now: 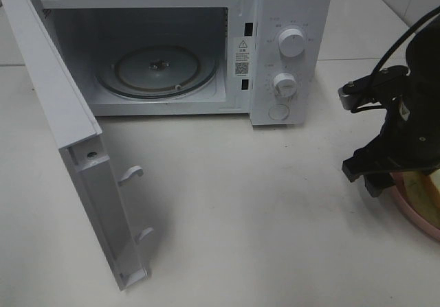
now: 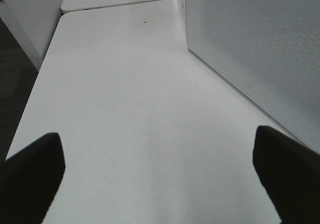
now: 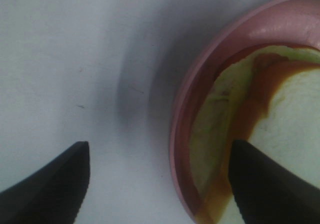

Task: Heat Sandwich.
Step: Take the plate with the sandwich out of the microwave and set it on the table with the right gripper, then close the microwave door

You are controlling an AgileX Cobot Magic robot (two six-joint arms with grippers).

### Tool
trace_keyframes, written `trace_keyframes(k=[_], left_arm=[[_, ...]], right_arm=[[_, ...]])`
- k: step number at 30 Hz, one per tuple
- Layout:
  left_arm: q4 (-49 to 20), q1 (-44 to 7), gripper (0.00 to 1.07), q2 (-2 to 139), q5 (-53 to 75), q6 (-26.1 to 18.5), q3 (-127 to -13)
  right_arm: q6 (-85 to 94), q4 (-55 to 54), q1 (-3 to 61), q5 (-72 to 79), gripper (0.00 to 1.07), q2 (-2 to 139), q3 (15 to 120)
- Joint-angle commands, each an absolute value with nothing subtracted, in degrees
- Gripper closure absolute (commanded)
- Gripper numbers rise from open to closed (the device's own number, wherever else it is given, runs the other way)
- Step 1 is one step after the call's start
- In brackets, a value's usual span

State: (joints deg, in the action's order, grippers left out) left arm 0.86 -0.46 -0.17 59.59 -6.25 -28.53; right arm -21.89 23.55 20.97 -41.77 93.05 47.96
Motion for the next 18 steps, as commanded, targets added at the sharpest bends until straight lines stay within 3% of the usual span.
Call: trace_keyframes(k=[1, 10, 18], left_arm=[[1.03, -0.63, 0.09, -1.72, 59.19, -5.84, -28.36], [1.03, -0.63, 0.09, -1.72, 59.19, -5.84, -28.36], [1.03, -0.63, 0.09, -1.72, 59.19, -5.84, -28.36]], right_arm=[[-15.53, 17.3, 20.74, -43.14, 0.29, 88.29, 48.13], [-2.81, 0.69, 20.74, -45.72, 0.3, 77.92, 48.13], [2.64, -6.7, 20.74, -48.41, 0.31, 68.53, 48.13]])
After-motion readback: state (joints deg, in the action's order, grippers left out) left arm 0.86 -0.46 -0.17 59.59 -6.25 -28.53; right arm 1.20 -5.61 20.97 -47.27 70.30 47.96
